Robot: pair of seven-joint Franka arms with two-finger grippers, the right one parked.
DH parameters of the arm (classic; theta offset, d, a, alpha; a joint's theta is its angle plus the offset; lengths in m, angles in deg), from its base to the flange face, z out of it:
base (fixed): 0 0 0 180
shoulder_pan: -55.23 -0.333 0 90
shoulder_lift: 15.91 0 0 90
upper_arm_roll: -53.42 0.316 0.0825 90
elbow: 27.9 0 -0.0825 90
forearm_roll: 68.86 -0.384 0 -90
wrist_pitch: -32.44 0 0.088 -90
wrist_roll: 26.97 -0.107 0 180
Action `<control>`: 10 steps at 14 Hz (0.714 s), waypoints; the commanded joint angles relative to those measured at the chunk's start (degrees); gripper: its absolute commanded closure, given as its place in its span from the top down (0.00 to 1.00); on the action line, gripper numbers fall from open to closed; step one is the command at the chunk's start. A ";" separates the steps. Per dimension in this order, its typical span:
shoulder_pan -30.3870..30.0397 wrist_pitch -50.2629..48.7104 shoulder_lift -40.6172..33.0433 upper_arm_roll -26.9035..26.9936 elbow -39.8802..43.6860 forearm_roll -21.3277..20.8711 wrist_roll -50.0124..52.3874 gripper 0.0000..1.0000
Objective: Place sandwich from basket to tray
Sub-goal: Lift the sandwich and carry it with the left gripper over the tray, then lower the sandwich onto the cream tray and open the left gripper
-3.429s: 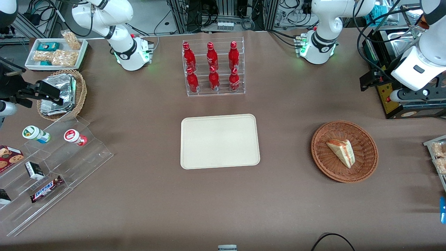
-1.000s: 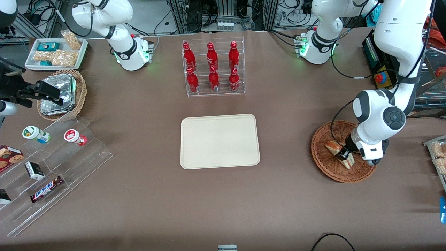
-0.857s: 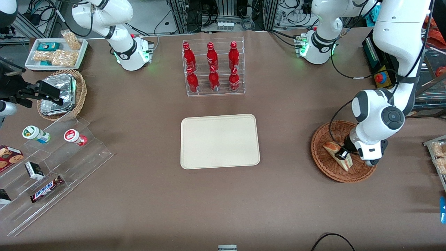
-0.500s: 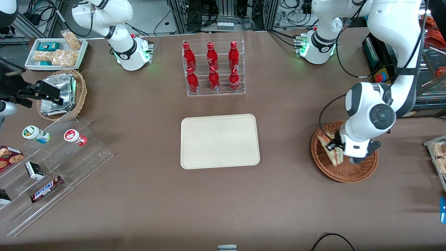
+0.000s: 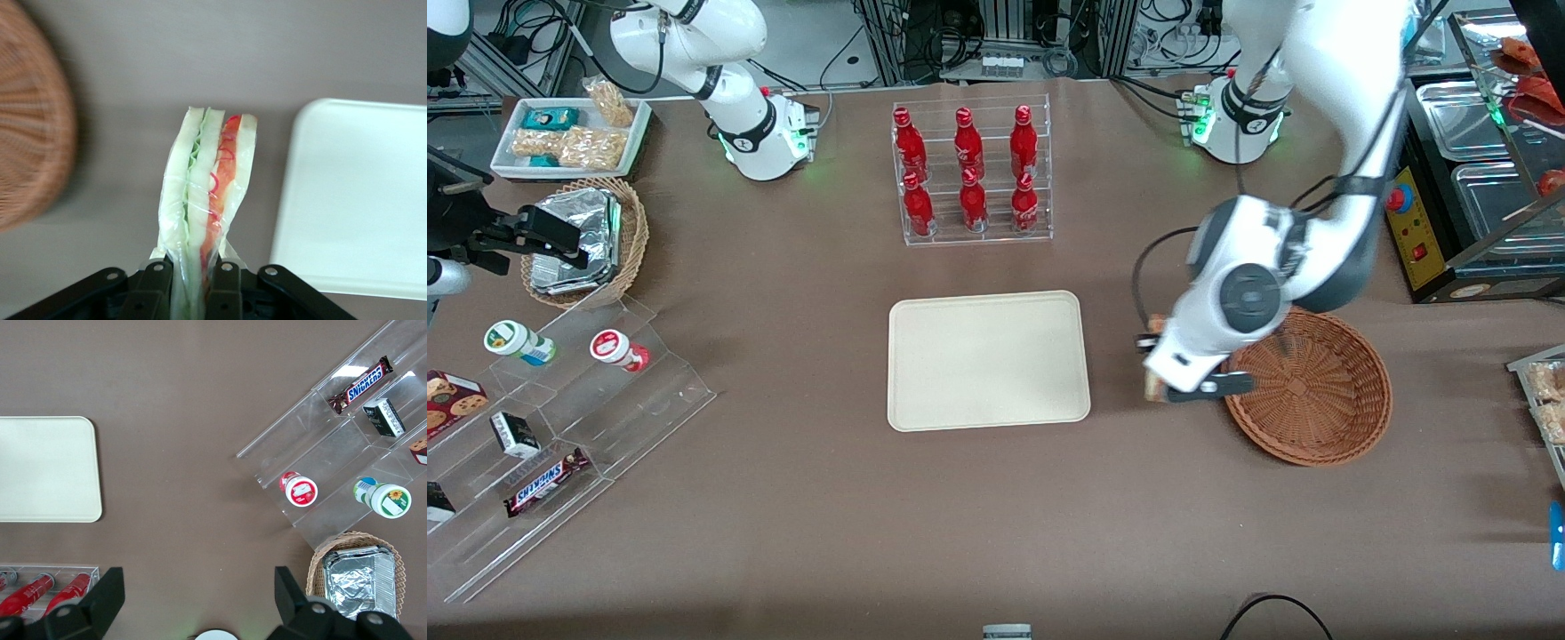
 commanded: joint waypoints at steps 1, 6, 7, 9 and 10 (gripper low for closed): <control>6.12 -1.60 8.71 0.64 10.85 0.80 5.95 0.11; 13.25 9.88 17.07 -0.58 18.09 1.76 18.52 0.10; 14.14 12.44 17.69 -0.67 18.01 1.85 20.02 0.10; 15.81 16.14 19.70 -0.67 17.92 1.94 20.48 0.10; 16.68 17.72 20.50 -0.67 17.83 1.85 20.39 0.10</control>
